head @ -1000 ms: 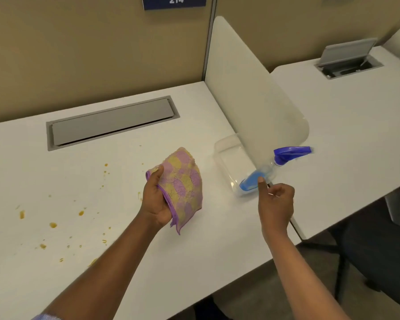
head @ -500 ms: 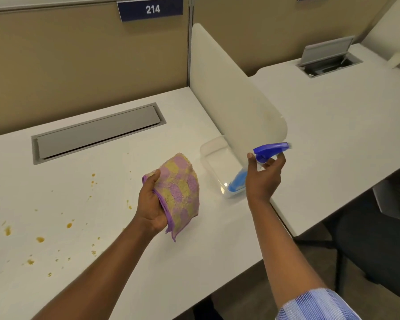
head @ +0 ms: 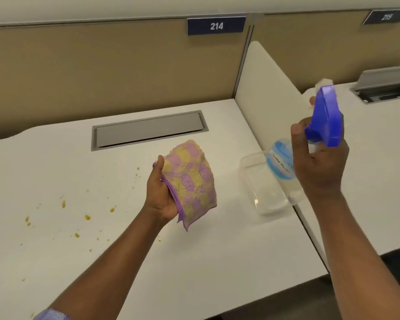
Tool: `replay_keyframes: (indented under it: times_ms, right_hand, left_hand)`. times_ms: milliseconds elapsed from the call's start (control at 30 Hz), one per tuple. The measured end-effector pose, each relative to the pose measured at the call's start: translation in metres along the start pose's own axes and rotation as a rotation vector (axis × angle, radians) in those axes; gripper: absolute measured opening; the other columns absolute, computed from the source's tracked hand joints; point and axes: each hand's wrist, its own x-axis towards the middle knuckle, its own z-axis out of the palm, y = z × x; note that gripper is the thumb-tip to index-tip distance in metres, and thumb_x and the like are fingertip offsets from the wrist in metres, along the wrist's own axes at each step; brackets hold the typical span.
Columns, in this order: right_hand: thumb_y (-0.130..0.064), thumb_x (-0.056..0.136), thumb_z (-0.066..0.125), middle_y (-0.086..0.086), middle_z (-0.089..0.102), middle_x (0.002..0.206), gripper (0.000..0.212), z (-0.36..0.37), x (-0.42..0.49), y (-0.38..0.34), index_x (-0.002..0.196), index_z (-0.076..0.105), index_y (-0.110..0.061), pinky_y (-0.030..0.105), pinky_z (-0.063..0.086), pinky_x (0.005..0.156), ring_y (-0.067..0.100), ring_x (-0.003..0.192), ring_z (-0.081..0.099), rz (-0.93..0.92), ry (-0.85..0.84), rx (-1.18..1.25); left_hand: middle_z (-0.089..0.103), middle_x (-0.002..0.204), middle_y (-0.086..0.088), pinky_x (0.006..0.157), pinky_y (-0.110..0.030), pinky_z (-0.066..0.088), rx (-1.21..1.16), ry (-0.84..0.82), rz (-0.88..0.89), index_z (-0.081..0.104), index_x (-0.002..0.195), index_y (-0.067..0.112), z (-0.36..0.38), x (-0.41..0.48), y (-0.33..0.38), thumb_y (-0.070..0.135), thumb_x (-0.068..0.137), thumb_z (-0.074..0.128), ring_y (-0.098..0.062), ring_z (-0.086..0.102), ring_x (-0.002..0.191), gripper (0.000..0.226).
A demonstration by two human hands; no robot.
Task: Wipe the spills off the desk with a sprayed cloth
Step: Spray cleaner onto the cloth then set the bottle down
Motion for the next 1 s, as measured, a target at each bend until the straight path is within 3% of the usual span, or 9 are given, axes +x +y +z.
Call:
replay_keyframes:
  times_ms: [100,167,200,300,367,433,567,833,1000]
  right_hand:
    - [-0.036,0.097,0.066,0.002,0.066,0.103,0.046,0.034,-0.001,-0.037,0.122,0.063,0.003,0.004,0.044,0.082,-0.008,0.088,0.060,-0.028,-0.251,0.056]
    - [-0.037,0.096,0.069,0.008,0.069,0.104,0.041,0.064,-0.018,-0.056,0.120,0.064,-0.003,0.016,0.049,0.079,0.009,0.090,0.064,0.009,-0.454,0.098]
    - [-0.040,0.096,0.070,0.007,0.069,0.104,0.041,0.079,-0.030,-0.064,0.121,0.064,-0.008,0.020,0.051,0.078,0.015,0.090,0.065,0.062,-0.556,0.114]
    - [-0.044,0.091,0.074,-0.007,0.070,0.094,0.026,0.123,-0.073,-0.082,0.110,0.066,-0.028,0.014,0.050,0.070,0.008,0.079,0.066,0.270,-0.808,0.124]
    - [-0.044,0.091,0.075,0.000,0.070,0.079,0.020,0.148,-0.096,-0.092,0.093,0.066,-0.027,0.020,0.052,0.067,0.012,0.070,0.066,0.406,-0.864,0.119]
    - [-0.045,0.091,0.075,0.014,0.071,0.077,0.032,0.169,-0.112,-0.103,0.090,0.068,-0.013,0.032,0.052,0.067,0.023,0.068,0.066,0.477,-0.891,0.137]
    - [-0.051,0.093,0.069,0.011,0.070,0.074,0.036,0.196,-0.131,-0.133,0.085,0.064,-0.016,0.028,0.052,0.063,0.028,0.072,0.070,0.396,-0.961,0.086]
    - [-0.046,0.095,0.068,0.017,0.072,0.083,0.038,0.237,-0.147,-0.179,0.092,0.061,-0.009,0.043,0.059,0.076,0.035,0.080,0.071,0.297,-1.049,0.031]
    - [-0.051,0.095,0.068,0.007,0.073,0.078,0.035,0.258,-0.147,-0.192,0.092,0.064,-0.016,0.027,0.054,0.063,0.020,0.071,0.074,0.304,-1.101,0.037]
  left_hand:
    - [0.061,0.147,-0.016,0.104,-0.057,0.052,-0.025,0.022,0.063,0.061,0.144,0.020,-0.012,-0.010,0.023,0.078,0.092,0.041,-0.040,0.060,0.132,0.081]
    - [0.063,0.144,-0.016,0.099,-0.056,0.055,-0.048,0.023,0.100,0.068,0.137,0.019,-0.022,-0.018,0.037,0.079,0.092,0.038,-0.039,0.065,0.126,0.080]
    - [0.063,0.143,-0.016,0.098,-0.056,0.055,-0.053,0.023,0.114,0.069,0.136,0.020,-0.027,-0.023,0.042,0.079,0.092,0.037,-0.039,0.066,0.125,0.080]
    - [0.062,0.146,-0.015,0.097,-0.056,0.056,-0.039,0.028,0.151,0.057,0.148,0.020,-0.045,-0.038,0.055,0.079,0.093,0.033,-0.038,0.065,0.127,0.084]
    - [0.061,0.146,-0.015,0.096,-0.055,0.056,-0.030,0.020,0.175,0.052,0.150,0.019,-0.057,-0.049,0.064,0.079,0.093,0.033,-0.036,0.065,0.127,0.085]
    - [0.061,0.147,-0.015,0.097,-0.054,0.056,-0.026,0.028,0.195,0.059,0.146,0.019,-0.071,-0.061,0.074,0.079,0.093,0.032,-0.035,0.064,0.127,0.084]
    - [0.059,0.148,-0.014,0.097,-0.053,0.056,-0.005,0.064,0.241,0.055,0.148,0.020,-0.095,-0.081,0.093,0.080,0.092,0.031,-0.034,0.063,0.130,0.086]
    - [0.061,0.147,-0.013,0.105,-0.052,0.052,0.038,0.087,0.308,0.063,0.142,0.023,-0.129,-0.114,0.123,0.085,0.089,0.024,-0.033,0.060,0.133,0.090]
    - [0.065,0.142,-0.011,0.103,-0.052,0.055,0.048,0.096,0.341,0.068,0.136,0.026,-0.141,-0.129,0.132,0.082,0.090,0.019,-0.032,0.064,0.129,0.087]
